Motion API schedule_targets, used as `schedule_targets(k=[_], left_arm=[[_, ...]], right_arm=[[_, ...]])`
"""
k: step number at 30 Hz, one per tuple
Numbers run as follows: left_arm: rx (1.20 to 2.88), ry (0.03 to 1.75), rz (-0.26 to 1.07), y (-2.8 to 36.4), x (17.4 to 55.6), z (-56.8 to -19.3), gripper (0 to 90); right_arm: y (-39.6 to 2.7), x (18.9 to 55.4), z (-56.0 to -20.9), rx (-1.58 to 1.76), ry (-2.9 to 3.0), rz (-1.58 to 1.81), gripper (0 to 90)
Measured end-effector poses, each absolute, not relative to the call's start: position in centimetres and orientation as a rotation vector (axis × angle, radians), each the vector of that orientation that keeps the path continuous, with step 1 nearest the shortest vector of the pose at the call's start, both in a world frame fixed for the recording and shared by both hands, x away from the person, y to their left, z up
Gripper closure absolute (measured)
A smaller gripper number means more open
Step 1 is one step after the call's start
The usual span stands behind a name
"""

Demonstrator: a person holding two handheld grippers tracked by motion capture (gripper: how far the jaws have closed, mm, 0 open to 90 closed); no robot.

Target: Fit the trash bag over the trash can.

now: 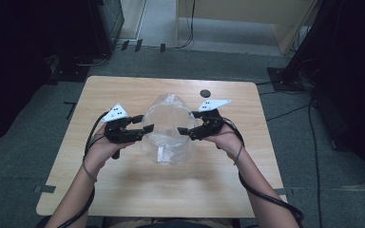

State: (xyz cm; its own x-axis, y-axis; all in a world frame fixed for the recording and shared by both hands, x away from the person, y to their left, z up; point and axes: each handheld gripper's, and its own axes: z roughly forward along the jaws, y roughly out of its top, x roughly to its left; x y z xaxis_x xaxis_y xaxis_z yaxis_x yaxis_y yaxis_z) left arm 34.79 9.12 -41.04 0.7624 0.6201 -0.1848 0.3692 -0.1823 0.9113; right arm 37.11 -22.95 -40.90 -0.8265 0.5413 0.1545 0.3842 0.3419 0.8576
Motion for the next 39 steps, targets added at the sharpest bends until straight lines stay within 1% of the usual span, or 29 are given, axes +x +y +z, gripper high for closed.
schedule_targets(k=[3, 4, 5, 6, 7, 10, 14, 16, 18, 20, 24, 29, 34, 39], left_arm=[[1.801, 0.769, 0.291, 9.4, 34.7, -40.6, 36.5], [1.802, 0.776, 0.293, 9.5, 34.6, -40.6, 36.5], [1.801, 0.777, 0.293, 9.6, 34.5, -40.5, 36.5], [1.805, 0.773, 0.291, 9.6, 34.5, -40.4, 36.5], [1.811, 0.771, 0.297, 9.7, 34.4, -40.3, 36.5], [1.805, 0.769, 0.303, 9.8, 34.3, -39.9, 36.0], [1.787, 0.764, 0.307, 9.9, 34.2, -39.2, 35.4], [1.771, 0.772, 0.333, 10.1, 34.2, -38.9, 33.3], [1.759, 0.774, 0.338, 10.3, 34.2, -38.7, 35.2], [1.776, 0.768, 0.368, 10.4, 34.1, -38.6, 35.2], [1.793, 0.778, 0.369, 10.4, 34.1, -38.6, 35.3], [1.807, 0.750, 0.351, 10.4, 34.2, -38.7, 41.0], [1.785, 0.775, 0.307, 10.5, 34.5, -39.1, 45.4], [1.787, 0.781, 0.284, 10.6, 34.6, -39.4, 47.3]], right_arm=[[-23.8, 36.9, -39.7, 0.850, 2.355, 1.520, 16.0], [-24.0, 36.9, -39.3, 0.847, 2.338, 1.529, 17.7], [-24.1, 36.9, -38.9, 0.835, 2.324, 1.543, 23.5], [-24.2, 36.9, -38.5, 0.819, 2.317, 1.564, 33.0], [-24.3, 36.9, -38.2, 0.794, 2.318, 1.598, 39.0], [-23.8, 37.0, -37.6, 0.762, 2.314, 1.627, 42.7], [-22.5, 37.6, -37.2, 0.750, 2.366, 1.562, 42.6], [-21.9, 38.0, -37.1, 0.733, 2.389, 1.559, 42.8], [-21.4, 38.3, -37.1, 0.739, 2.397, 1.584, 42.9], [-21.0, 38.7, -37.1, 0.748, 2.411, 1.605, 43.2], [-20.1, 39.1, -36.7, 0.711, 2.440, 1.573, 43.1], [-19.0, 39.9, -36.3, 0.684, 2.474, 1.553, 45.4], [-17.9, 40.4, -36.0, 0.642, 2.502, 1.524, 45.8], [-16.9, 40.8, -36.0, 0.632, 2.554, 1.488, 55.2]])
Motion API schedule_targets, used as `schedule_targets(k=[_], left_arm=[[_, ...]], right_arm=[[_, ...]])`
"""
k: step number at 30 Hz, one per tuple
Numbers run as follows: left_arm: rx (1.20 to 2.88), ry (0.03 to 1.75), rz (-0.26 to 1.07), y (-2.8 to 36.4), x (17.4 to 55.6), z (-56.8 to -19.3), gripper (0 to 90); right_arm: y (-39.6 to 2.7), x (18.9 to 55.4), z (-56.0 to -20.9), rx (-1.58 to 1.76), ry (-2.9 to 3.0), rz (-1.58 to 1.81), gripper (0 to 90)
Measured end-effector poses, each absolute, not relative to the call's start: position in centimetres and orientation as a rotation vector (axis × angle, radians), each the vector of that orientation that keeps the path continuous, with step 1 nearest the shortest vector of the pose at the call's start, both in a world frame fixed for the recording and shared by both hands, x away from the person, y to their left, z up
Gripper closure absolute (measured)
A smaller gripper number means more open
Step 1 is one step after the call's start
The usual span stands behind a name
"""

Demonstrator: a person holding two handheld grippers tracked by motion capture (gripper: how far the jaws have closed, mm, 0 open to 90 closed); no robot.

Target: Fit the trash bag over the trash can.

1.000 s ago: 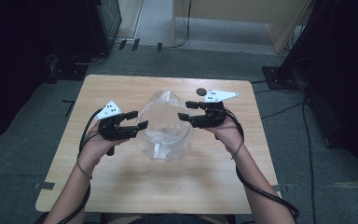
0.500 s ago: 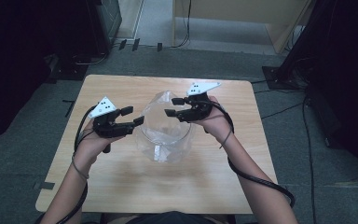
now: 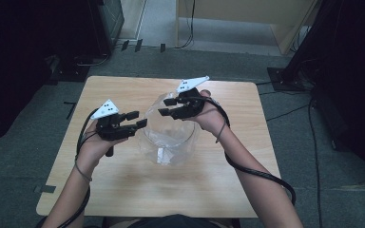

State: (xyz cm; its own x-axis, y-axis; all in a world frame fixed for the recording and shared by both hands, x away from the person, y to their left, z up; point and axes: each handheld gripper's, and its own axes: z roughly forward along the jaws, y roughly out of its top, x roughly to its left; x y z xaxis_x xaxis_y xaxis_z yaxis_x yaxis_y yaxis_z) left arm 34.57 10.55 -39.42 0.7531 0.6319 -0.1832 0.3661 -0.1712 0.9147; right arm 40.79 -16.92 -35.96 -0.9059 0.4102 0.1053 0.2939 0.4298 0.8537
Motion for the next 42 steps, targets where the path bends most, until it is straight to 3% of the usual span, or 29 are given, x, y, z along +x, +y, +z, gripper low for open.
schedule_targets(k=[9, 12, 19, 22, 28, 32, 37, 40, 42], left_arm=[[1.782, 0.789, 0.263, 10.7, 34.6, -39.5, 51.5], [1.785, 0.792, 0.258, 10.8, 34.7, -39.6, 53.1], [1.816, 0.804, 0.233, 10.5, 34.7, -40.1, 57.7], [1.823, 0.815, 0.238, 10.6, 34.7, -40.2, 57.4], [1.826, 0.840, 0.237, 10.6, 34.8, -40.5, 57.3], [1.836, 0.848, 0.229, 10.5, 34.8, -40.8, 56.3], [1.862, 0.850, 0.240, 9.9, 34.7, -41.1, 54.8], [1.868, 0.850, 0.230, 9.9, 34.8, -41.4, 53.5], [1.870, 0.847, 0.230, 9.9, 34.8, -41.3, 53.6]], right_arm=[[-15.0, 41.2, -36.3, 0.592, 2.667, 1.381, 66.2], [-14.4, 41.1, -36.9, 0.579, 2.746, 1.281, 79.9], [-12.5, 40.4, -39.2, 0.396, 2.914, 0.941, 84.1], [-12.2, 39.9, -39.6, 0.361, 2.981, 0.889, 79.7], [-12.0, 38.7, -40.3, 0.113, 3.123, 0.783, 61.2], [-12.0, 38.9, -40.7, 0.187, 3.124, 0.694, 29.6], [-11.7, 39.1, -40.8, 0.113, 3.126, 0.589, 27.8], [-11.3, 39.0, -41.2, 0.024, 2.972, 0.405, 34.9], [-11.3, 39.1, -41.2, 0.019, 2.958, 0.408, 34.1]])
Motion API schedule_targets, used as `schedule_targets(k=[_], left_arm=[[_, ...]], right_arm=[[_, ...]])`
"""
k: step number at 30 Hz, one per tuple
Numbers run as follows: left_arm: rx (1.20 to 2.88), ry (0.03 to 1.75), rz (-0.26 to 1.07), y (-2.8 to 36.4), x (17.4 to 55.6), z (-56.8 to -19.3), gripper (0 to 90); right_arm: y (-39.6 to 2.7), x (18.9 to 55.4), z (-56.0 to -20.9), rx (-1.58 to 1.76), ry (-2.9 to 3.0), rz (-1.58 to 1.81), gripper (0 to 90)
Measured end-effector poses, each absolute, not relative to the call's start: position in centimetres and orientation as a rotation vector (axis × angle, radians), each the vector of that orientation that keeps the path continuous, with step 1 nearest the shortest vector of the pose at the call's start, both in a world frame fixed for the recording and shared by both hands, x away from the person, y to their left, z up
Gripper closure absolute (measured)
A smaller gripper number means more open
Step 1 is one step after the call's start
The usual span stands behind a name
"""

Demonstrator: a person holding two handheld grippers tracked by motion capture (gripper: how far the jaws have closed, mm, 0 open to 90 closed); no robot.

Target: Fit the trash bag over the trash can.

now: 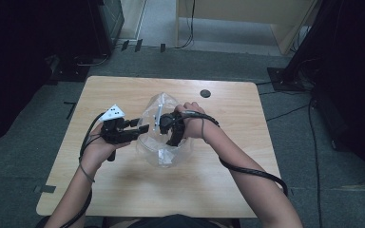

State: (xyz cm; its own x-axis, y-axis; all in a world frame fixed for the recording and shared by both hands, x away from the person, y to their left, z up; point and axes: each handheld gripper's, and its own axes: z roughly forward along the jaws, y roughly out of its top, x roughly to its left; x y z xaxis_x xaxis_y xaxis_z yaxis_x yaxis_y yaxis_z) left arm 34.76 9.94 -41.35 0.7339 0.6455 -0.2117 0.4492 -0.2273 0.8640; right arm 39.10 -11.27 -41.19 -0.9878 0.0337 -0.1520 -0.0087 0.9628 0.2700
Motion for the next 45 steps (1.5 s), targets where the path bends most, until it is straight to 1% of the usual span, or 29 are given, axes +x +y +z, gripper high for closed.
schedule_targets(k=[3, 5, 6, 8, 9, 11, 13, 15, 16, 19, 23, 25, 27, 28, 30, 31, 33, 38, 42, 45], left_arm=[[1.867, 0.851, 0.232, 9.9, 34.7, -41.3, 53.5], [1.867, 0.849, 0.231, 9.9, 34.7, -41.3, 53.4], [1.868, 0.848, 0.233, 9.9, 34.8, -41.3, 53.4], [1.869, 0.846, 0.235, 9.9, 34.8, -41.3, 53.6], [1.867, 0.845, 0.238, 9.9, 34.8, -41.3, 53.7], [1.861, 0.848, 0.239, 9.9, 34.8, -41.3, 54.2], [1.845, 0.854, 0.237, 10.0, 34.8, -41.2, 55.5], [1.829, 0.868, 0.224, 10.0, 34.9, -41.2, 57.0], [1.825, 0.875, 0.223, 10.0, 34.9, -41.2, 57.6], [1.825, 0.880, 0.215, 10.0, 34.9, -41.2, 60.2], [1.829, 0.888, 0.196, 10.1, 34.9, -41.3, 63.9], [1.827, 0.892, 0.185, 10.2, 35.0, -41.4, 63.8], [1.827, 0.900, 0.187, 10.2, 35.0, -41.4, 64.1], [1.826, 0.904, 0.185, 10.2, 35.0, -41.4, 64.4], [1.827, 0.904, 0.185, 10.2, 35.0, -41.4, 64.4], [1.832, 0.902, 0.188, 10.2, 35.0, -41.4, 64.5], [1.837, 0.898, 0.191, 10.2, 35.0, -41.4, 64.3], [1.839, 0.891, 0.195, 10.2, 34.9, -41.4, 64.0], [1.834, 0.894, 0.194, 10.2, 35.0, -41.4, 63.9], [1.833, 0.894, 0.197, 10.2, 35.0, -41.4, 63.1]], right_arm=[[-11.6, 39.5, -41.0, 0.077, 2.979, 0.521, 33.0], [-12.1, 39.7, -40.8, 0.088, 2.998, 0.622, 36.7], [-12.3, 39.7, -40.7, 0.097, 2.994, 0.677, 40.8], [-12.5, 39.6, -40.4, 0.117, 2.961, 0.751, 45.7], [-12.6, 39.6, -40.1, 0.107, 2.959, 0.742, 48.1], [-12.5, 39.5, -39.4, 0.079, 2.958, 0.738, 48.7], [-12.2, 39.3, -38.4, 0.050, 2.953, 0.759, 52.3], [-11.5, 39.1, -37.7, 0.000, 2.954, 0.794, 55.3], [-11.0, 39.0, -37.5, -0.024, 2.971, 0.795, 55.3], [-9.3, 38.7, -37.8, -0.082, 3.039, 0.745, 55.4], [-7.8, 39.5, -38.7, -0.083, 3.091, 0.689, 56.7], [-7.5, 40.2, -38.9, -0.080, 3.059, 0.650, 55.4], [-7.3, 40.6, -38.9, -0.046, 3.014, 0.649, 47.8], [-7.2, 40.8, -38.9, -0.033, 3.000, 0.646, 49.7], [-7.3, 40.8, -39.3, -0.054, 3.006, 0.594, 44.8], [-7.3, 40.7, -39.5, -0.076, 3.001, 0.554, 44.7], [-7.6, 40.5, -40.0, -0.131, 2.992, 0.486, 41.4], [-8.8, 40.0, -40.7, -0.222, 2.991, 0.427, 32.6], [-10.3, 39.8, -41.1, -0.265, 3.020, 0.392, 31.7], [-11.0, 39.6, -41.0, -0.240, 3.052, 0.467, 26.2]])
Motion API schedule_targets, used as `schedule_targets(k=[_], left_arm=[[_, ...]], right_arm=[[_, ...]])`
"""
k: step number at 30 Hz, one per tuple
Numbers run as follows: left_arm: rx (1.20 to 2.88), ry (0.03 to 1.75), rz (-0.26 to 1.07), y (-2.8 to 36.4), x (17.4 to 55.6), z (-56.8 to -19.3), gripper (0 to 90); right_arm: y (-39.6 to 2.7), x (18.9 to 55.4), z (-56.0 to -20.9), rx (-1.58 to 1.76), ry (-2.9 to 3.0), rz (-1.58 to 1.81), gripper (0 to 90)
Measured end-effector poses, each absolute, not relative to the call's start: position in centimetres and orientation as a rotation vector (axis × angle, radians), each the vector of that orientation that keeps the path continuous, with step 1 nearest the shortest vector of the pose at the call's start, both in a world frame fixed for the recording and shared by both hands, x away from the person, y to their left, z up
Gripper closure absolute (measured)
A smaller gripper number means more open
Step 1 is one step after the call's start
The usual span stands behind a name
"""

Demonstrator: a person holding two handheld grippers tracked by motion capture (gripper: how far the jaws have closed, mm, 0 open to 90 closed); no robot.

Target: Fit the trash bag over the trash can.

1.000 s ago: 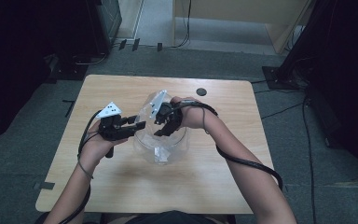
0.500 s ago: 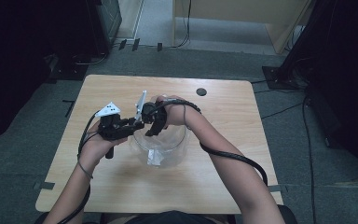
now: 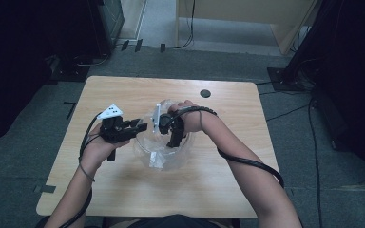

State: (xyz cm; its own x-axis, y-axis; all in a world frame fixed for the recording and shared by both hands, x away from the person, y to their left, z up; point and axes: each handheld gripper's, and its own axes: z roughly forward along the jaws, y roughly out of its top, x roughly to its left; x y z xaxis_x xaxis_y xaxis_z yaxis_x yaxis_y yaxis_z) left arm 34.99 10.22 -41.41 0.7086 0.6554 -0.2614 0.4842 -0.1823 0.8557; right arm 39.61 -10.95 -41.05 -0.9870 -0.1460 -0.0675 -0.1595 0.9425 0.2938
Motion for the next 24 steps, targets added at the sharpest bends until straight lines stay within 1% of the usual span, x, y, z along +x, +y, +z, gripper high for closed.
schedule_targets(k=[1, 3, 5, 6, 8, 10, 13, 15, 19, 22, 24], left_arm=[[1.833, 0.893, 0.200, 10.2, 35.0, -41.4, 62.8], [1.832, 0.894, 0.197, 10.2, 35.0, -41.4, 62.1], [1.831, 0.893, 0.198, 10.1, 35.0, -41.5, 61.6], [1.833, 0.892, 0.200, 10.1, 35.0, -41.5, 61.2], [1.833, 0.889, 0.203, 10.1, 35.0, -41.5, 60.0], [1.830, 0.891, 0.200, 10.1, 35.0, -41.5, 59.7], [1.829, 0.893, 0.195, 10.0, 35.0, -41.5, 59.6], [1.829, 0.894, 0.196, 9.9, 34.9, -41.5, 59.5], [1.830, 0.891, 0.202, 10.0, 34.9, -41.5, 59.0], [1.829, 0.893, 0.201, 10.0, 34.9, -41.5, 58.7], [1.831, 0.893, 0.200, 10.0, 34.9, -41.6, 58.5]], right_arm=[[-11.1, 39.5, -41.0, -0.247, 3.059, 0.482, 25.8], [-11.3, 39.3, -41.1, -0.270, 3.070, 0.483, 29.6], [-11.5, 39.0, -41.0, -0.284, 3.068, 0.529, 29.8], [-11.5, 39.0, -40.9, -0.272, 3.070, 0.563, 32.3], [-11.7, 38.9, -40.6, -0.130, 3.066, 0.662, 33.7], [-11.7, 38.7, -40.2, 0.027, 3.030, 0.723, 37.0], [-11.1, 37.7, -39.7, 0.189, 2.992, 0.745, 36.6], [-10.4, 36.9, -39.7, 0.245, 2.998, 0.742, 34.8], [-9.3, 36.0, -39.6, 0.208, 3.004, 0.688, 35.0], [-9.1, 36.0, -39.5, 0.143, 3.032, 0.717, 37.4], [-9.3, 36.1, -39.6, 0.162, 3.066, 0.743, 34.3]])
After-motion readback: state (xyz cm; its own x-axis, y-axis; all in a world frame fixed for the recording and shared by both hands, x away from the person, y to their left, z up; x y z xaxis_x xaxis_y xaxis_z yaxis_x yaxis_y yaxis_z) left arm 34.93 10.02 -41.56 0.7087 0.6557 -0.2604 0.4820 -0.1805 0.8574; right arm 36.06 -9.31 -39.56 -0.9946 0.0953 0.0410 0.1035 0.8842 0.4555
